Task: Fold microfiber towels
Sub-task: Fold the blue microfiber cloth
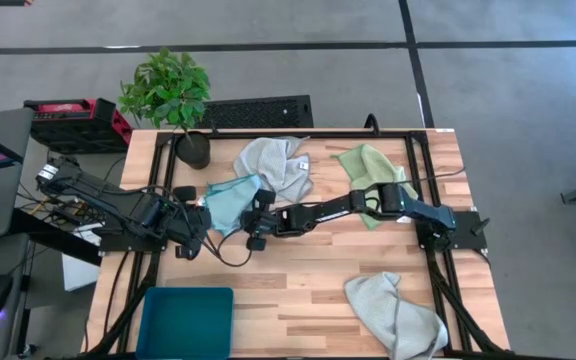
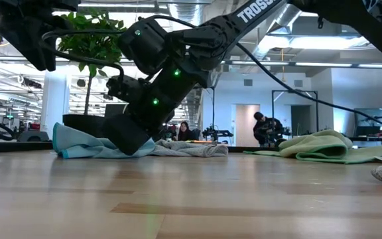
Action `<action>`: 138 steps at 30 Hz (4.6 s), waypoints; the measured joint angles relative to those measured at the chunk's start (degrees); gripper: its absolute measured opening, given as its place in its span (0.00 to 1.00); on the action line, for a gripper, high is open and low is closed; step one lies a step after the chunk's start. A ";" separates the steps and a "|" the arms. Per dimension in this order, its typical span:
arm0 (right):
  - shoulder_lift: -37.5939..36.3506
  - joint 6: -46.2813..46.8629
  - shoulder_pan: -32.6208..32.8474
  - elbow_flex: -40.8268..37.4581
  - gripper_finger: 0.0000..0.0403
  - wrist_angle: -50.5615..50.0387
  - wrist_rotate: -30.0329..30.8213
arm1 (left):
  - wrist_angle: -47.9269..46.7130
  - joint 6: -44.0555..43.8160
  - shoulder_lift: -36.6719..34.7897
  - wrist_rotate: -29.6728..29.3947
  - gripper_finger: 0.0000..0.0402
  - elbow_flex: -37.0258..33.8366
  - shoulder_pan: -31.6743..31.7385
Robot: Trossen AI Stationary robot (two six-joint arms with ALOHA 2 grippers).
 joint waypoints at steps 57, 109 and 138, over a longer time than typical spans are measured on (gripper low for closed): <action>-4.85 -5.48 6.41 0.07 0.00 -8.91 3.95 | 43.39 7.18 6.79 0.92 0.24 -25.54 7.76; -5.03 -7.27 8.71 0.02 0.01 -10.64 2.29 | 46.34 10.00 14.08 0.75 0.24 -28.65 16.72; -5.05 0.16 10.26 0.02 0.01 -22.86 5.49 | 46.14 14.23 14.08 2.44 0.24 -28.63 16.85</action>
